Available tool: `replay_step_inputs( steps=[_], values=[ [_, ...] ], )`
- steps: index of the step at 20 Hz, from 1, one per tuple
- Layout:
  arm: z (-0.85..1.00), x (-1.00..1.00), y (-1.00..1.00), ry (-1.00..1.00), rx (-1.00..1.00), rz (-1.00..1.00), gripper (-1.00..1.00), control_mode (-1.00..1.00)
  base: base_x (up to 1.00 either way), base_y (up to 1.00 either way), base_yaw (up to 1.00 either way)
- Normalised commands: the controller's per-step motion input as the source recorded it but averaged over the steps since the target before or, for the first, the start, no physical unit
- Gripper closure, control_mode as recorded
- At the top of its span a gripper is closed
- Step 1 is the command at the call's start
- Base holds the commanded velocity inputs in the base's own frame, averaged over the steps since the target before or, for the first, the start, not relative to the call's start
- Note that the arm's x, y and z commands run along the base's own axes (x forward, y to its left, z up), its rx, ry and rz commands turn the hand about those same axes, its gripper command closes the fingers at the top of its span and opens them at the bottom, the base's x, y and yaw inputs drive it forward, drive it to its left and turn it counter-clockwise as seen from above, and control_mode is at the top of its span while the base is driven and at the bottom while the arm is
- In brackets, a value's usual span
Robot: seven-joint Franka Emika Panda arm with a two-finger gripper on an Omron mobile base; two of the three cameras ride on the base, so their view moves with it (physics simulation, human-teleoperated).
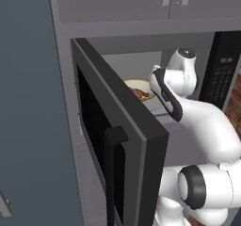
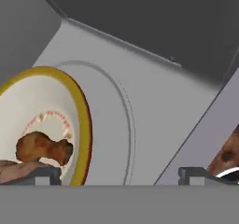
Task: The microwave is finished heating the chicken drumstick and potato. Take the bowl containing the food and place it on the dining counter.
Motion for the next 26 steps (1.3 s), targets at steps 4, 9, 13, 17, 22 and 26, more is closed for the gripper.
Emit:
replay_step_inputs(
  steps=[4,9,13,17,22,26],
  values=[
    [-0.03,0.07,-0.08,0.12,0.07,0.00,-1.00,-1.00,0.00,0.00,0.00],
    [-0.31,0.00,0.00,0.00,0.07,0.00,-1.00,-1.00,0.00,0.00,0.00],
    [-0.35,0.05,0.01,0.00,0.08,0.00,-1.00,-1.00,0.00,0.00,0.00],
    [-0.33,0.21,0.03,0.00,0.08,0.00,-1.00,-1.00,0.00,0.00,0.00],
    [-0.07,0.37,0.12,0.00,0.04,0.00,-1.00,-1.00,0.00,0.00,0.00],
    [0.00,0.46,0.21,0.00,0.00,0.00,-1.00,-1.00,0.00,0.00,0.00]
  ],
)
